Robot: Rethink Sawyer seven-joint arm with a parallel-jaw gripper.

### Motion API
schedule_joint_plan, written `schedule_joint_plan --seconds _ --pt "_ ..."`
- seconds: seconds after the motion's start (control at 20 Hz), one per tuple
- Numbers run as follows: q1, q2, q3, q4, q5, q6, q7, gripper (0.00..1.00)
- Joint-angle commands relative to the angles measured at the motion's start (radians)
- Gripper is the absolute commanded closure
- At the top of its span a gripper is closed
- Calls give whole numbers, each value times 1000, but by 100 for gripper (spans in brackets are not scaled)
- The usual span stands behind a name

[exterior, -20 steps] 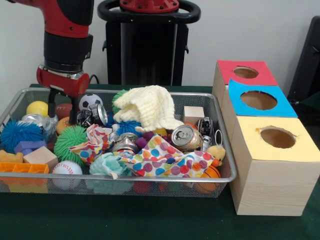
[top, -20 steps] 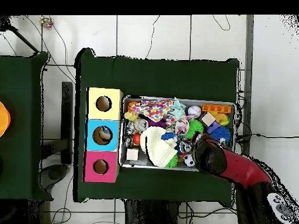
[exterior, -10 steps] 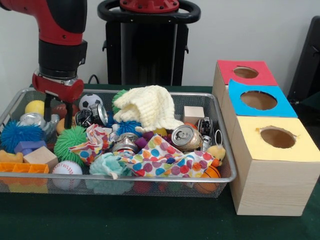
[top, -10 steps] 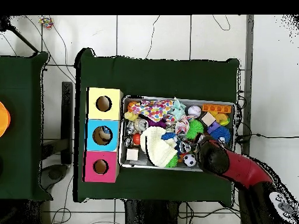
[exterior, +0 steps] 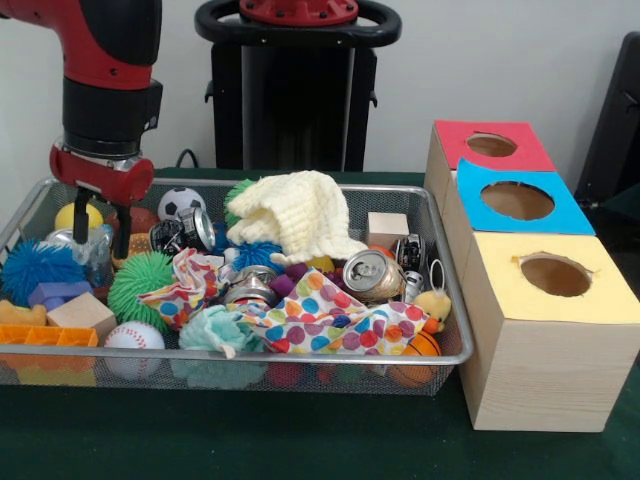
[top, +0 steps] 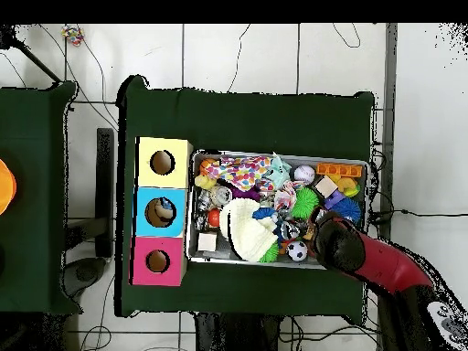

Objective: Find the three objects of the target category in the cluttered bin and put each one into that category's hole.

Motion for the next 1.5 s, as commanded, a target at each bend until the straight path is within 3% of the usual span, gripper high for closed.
schedule_joint_plan --seconds 0.05,0.6,1.5 --pt "-1 21 21 -50 -53 69 13 0" --pt "5 12 16 -53 -50 87 11 0" --pt "-21 66 1 -38 -71 36 26 0"
